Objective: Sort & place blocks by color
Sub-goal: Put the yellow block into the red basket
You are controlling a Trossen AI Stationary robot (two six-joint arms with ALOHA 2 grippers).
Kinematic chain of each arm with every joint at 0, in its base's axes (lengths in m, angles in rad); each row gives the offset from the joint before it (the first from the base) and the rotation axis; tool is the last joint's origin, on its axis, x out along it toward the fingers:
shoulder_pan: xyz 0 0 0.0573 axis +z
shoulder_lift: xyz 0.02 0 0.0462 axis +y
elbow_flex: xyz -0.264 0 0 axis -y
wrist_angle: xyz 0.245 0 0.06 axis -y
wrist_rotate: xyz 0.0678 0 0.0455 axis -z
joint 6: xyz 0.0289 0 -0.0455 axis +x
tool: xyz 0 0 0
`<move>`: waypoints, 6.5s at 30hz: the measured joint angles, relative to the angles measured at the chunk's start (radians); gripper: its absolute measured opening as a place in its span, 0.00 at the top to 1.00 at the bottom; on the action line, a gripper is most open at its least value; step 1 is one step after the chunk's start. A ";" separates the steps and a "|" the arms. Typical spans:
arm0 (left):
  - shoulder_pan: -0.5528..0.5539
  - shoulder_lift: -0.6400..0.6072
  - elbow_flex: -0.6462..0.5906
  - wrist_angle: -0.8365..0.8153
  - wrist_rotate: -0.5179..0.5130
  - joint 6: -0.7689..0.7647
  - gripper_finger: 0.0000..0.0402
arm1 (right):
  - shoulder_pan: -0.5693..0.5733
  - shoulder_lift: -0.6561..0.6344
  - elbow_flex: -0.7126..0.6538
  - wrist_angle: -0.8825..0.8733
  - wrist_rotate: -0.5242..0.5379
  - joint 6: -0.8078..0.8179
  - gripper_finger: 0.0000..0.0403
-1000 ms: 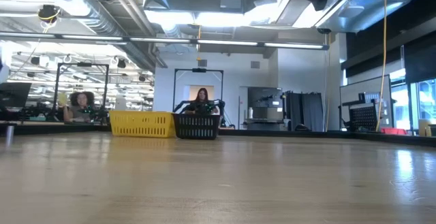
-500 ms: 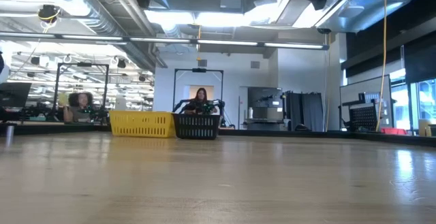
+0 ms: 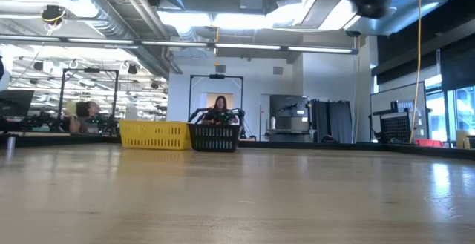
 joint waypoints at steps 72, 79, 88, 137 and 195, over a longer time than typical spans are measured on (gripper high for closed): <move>0.029 0.000 0.001 0.013 -0.027 -0.037 0.41 | 0.759 0.693 0.124 -0.486 -0.212 0.750 0.41; 0.029 0.000 0.001 0.014 -0.034 -0.056 0.41 | 0.759 0.695 0.127 -0.514 -0.224 0.740 0.81; 0.029 0.000 0.001 0.015 -0.035 -0.056 0.41 | 0.744 0.533 0.122 -0.646 -0.082 0.634 0.92; -0.015 0.000 0.001 -0.004 -0.030 0.121 0.41 | -0.058 0.321 0.123 0.575 -0.065 -0.422 0.92; -0.015 0.260 0.248 -0.198 0.111 0.335 0.69 | -0.130 0.365 0.123 0.562 -0.198 -0.059 0.44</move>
